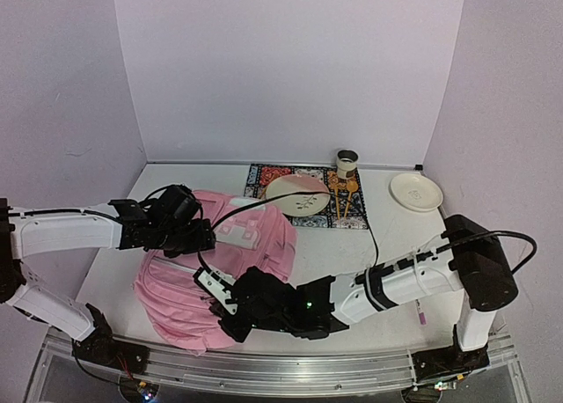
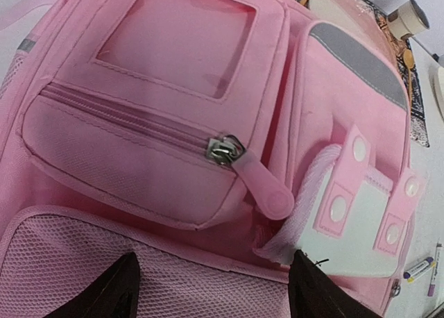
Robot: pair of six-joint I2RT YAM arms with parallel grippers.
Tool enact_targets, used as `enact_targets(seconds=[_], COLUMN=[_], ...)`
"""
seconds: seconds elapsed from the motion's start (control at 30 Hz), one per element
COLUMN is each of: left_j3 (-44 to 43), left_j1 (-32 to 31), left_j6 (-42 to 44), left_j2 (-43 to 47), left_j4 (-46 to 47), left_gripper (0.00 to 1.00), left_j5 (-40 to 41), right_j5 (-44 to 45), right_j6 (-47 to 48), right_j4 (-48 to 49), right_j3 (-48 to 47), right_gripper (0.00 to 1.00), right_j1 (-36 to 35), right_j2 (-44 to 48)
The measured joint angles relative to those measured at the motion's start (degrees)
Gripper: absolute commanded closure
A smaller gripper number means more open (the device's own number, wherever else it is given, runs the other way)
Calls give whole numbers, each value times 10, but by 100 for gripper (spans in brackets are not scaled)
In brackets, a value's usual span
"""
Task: Pack the student bag
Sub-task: Unzip the upper front pocket of the student bag, then rotate the student bag at the center of the board.
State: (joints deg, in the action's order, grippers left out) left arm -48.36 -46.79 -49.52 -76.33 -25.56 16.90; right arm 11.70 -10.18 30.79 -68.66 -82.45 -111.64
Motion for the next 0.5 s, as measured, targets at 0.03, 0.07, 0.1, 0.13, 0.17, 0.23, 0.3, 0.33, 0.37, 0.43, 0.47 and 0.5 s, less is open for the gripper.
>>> enact_targets(seconds=[0.03,0.07,0.1,0.13,0.17,0.23,0.3,0.33,0.37,0.43,0.47,0.5], left_j3=[0,0,-1,-2,-7,-24,-50,-63,-76,-102,-113,-125], left_j1=[0,0,-2,-2,-2,3,17,30,45,81,98,114], left_j6=[1,2,6,13,22,42,68,82,97,125,139,151], left_j2=[1,4,8,12,14,14,13,11,9,-1,-8,-17], left_j4=[4,6,5,0,-11,-36,-58,-64,-69,-76,-79,-81], left_gripper=[23,21,20,19,18,17,17,16,16,16,16,16], left_j5=[-4,-7,-7,-4,1,17,31,36,41,48,49,48], right_j5=[1,3,5,8,11,14,17,18,19,20,21,22], right_j6=[-3,-4,-4,-4,-4,-4,-3,-3,-3,-3,-3,-3], right_j4=[-2,-3,-3,-2,-1,2,2,2,2,2,2,1], right_j3=[0,0,1,2,5,14,20,21,21,21,21,21], right_gripper=[100,100,100,100,100,100,100,100,100,100,100,100], right_j1=[-3,-6,-8,-9,-10,-12,-13,-13,-14,-14,-14,-14], right_j2=[-1,-1,-1,-1,0,0,1,1,2,4,4,5])
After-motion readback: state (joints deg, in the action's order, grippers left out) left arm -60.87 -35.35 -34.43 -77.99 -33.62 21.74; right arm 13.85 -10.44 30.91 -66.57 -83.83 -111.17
